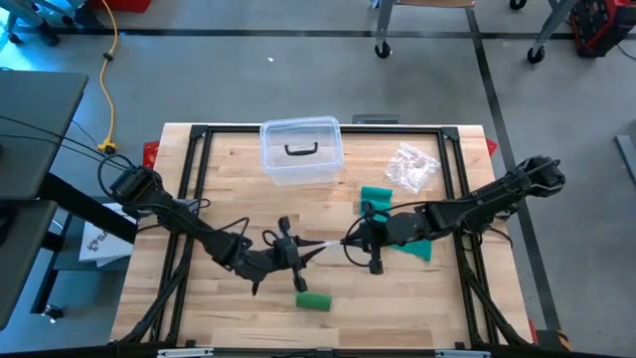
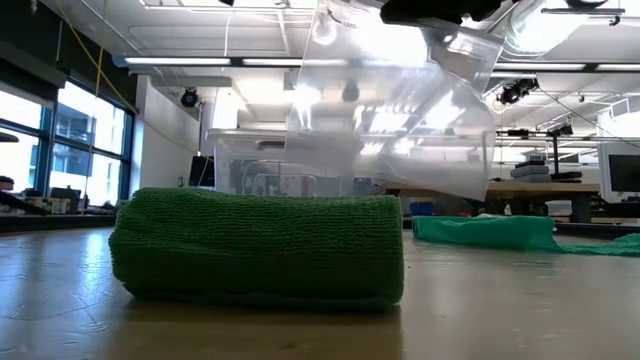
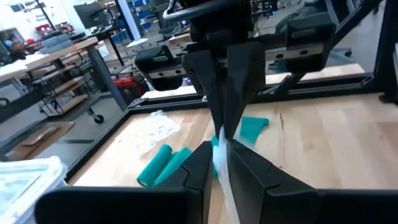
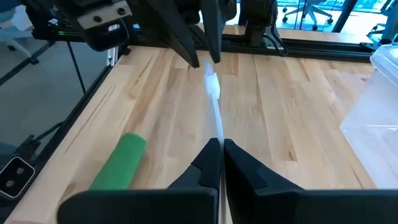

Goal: Roll bandage
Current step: Open the middle left zip bag

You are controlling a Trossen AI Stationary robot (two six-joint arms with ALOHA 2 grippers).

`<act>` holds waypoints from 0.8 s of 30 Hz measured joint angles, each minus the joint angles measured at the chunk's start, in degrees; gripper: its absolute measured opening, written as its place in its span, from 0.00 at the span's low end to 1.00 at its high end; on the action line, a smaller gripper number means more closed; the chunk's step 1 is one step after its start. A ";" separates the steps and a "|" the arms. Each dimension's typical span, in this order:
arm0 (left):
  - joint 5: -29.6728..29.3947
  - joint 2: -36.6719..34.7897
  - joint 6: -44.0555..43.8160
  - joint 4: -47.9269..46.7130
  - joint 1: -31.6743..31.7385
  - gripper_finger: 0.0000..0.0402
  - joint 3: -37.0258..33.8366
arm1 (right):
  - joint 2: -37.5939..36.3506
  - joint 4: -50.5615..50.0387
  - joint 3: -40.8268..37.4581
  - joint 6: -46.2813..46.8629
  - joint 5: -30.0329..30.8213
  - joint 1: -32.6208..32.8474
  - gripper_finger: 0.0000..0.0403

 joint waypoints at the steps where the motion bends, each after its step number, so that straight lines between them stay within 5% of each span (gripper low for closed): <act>1: 0.02 0.00 0.46 -0.38 0.11 0.10 0.00 | -0.01 0.02 0.00 0.00 -0.04 0.00 0.00; 11: 2.51 -2.05 -1.52 -5.16 0.39 0.23 -0.01 | 0.01 0.07 -0.02 0.01 -1.29 0.00 0.00; 15: 7.98 -1.81 -1.53 -5.58 1.88 0.27 -0.01 | 0.01 0.56 -0.02 0.02 -1.29 0.00 0.00; 24: 7.56 -1.64 -0.98 -5.18 2.25 0.11 -0.02 | 0.01 0.80 -0.02 0.02 -1.57 0.00 0.00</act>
